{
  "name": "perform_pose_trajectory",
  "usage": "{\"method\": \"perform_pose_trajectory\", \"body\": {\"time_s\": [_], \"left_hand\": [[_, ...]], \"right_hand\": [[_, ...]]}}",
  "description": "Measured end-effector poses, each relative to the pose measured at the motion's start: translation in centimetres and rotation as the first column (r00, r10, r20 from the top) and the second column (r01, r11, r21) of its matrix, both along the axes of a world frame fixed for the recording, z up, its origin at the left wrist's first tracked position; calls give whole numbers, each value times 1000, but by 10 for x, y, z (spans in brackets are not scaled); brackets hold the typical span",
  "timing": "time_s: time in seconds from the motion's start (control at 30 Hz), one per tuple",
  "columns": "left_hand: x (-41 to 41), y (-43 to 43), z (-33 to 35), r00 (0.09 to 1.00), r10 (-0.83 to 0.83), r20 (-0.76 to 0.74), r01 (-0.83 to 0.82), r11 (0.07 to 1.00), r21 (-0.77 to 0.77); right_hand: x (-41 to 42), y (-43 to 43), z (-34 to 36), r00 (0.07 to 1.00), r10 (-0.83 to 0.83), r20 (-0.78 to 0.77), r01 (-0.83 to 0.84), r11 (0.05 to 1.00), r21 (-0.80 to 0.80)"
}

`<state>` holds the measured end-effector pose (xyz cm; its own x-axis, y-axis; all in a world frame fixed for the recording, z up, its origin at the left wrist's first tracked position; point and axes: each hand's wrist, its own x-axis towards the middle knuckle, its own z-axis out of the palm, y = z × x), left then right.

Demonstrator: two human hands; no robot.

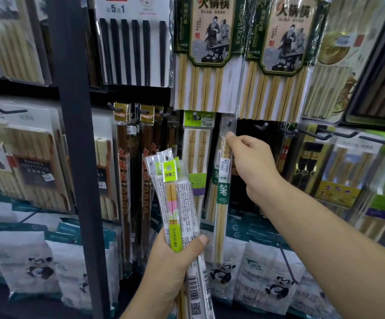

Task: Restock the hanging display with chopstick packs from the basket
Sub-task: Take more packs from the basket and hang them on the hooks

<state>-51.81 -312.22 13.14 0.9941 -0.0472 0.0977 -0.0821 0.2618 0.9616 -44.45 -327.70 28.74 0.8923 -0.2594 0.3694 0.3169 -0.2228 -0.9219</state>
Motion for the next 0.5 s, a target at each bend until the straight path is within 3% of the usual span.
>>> {"method": "perform_pose_trajectory", "body": {"time_s": [0.4, 0.5], "left_hand": [[-4, 0, 4, 1000, -13, -15, 12, 995, -100], [-3, -1, 5, 998, -55, -2, 54, 994, -98]], "right_hand": [[12, -7, -13, 981, -190, 37, 193, 970, -150], [-3, -3, -27, 993, -110, -34, 102, 978, -182]]}}
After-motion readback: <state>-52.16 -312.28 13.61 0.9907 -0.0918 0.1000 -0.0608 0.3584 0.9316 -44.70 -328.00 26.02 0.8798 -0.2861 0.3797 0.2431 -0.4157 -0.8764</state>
